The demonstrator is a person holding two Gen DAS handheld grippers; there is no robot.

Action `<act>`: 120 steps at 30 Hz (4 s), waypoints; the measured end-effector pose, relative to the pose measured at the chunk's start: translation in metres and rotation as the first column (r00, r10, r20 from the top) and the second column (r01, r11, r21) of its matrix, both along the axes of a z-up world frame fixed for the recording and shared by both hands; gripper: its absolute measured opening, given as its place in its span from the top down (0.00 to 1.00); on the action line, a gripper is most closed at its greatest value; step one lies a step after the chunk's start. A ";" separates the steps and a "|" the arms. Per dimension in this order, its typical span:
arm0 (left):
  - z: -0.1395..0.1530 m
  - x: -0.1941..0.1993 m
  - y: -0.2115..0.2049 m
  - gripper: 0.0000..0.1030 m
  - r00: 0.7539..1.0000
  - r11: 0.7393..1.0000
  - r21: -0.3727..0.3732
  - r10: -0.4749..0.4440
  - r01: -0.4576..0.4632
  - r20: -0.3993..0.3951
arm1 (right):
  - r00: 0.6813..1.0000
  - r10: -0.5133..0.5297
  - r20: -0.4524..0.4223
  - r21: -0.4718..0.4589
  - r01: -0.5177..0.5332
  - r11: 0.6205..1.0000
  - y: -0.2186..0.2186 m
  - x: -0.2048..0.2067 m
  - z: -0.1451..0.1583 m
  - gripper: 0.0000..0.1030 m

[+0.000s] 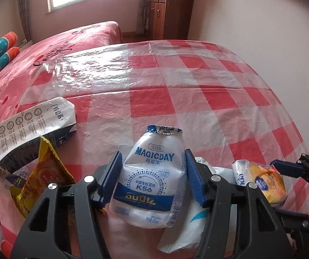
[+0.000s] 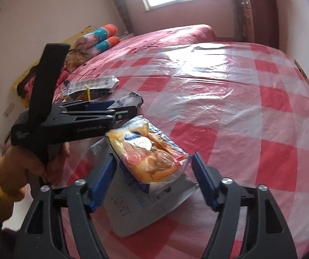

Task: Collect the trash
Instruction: 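Grasp the MAGICDAY pouch with the left tool while the right tool grasps the orange bread packet, then carry both items over the orange bucket and open both tools to drop them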

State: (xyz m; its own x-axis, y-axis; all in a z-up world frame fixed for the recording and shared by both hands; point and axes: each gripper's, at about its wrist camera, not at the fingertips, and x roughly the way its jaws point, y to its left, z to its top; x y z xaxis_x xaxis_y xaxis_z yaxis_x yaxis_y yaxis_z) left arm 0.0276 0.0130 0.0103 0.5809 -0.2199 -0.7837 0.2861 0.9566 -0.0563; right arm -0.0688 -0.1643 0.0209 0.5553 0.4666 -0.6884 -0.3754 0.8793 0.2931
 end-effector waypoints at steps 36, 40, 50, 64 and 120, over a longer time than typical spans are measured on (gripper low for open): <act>0.010 -0.109 0.068 0.42 0.998 0.991 -0.123 0.059 -0.061 -0.022 | 0.994 0.113 -0.009 -0.128 -0.113 0.985 0.049 -0.010 0.000 0.19; 0.007 -0.115 0.074 0.42 0.998 0.989 -0.134 0.058 -0.061 -0.030 | 0.994 0.108 0.010 -0.135 -0.106 0.985 0.053 -0.011 0.003 0.13; 0.005 -0.124 0.086 0.42 0.998 0.983 -0.176 0.054 -0.058 -0.030 | 0.994 0.076 0.082 -0.202 -0.058 0.978 0.067 -0.013 0.003 0.30; 0.001 -0.144 0.101 0.42 0.999 0.972 -0.230 0.034 -0.039 -0.026 | 0.998 0.000 0.063 -0.237 0.015 0.971 0.072 -0.034 0.004 0.43; 0.011 -0.239 0.248 0.42 0.947 0.914 -0.267 0.322 -0.306 0.015 | 0.917 0.397 -0.043 0.097 -0.392 0.915 0.271 -0.071 0.051 0.52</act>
State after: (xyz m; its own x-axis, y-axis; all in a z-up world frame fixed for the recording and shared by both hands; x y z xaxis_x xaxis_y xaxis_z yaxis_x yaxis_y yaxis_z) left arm -0.2114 0.2614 0.0210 0.6950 -0.2084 -0.6881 -0.0165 0.9522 -0.3051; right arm -0.1400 0.1067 0.0719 0.2726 0.6969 -0.6633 -0.6655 0.6345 0.3931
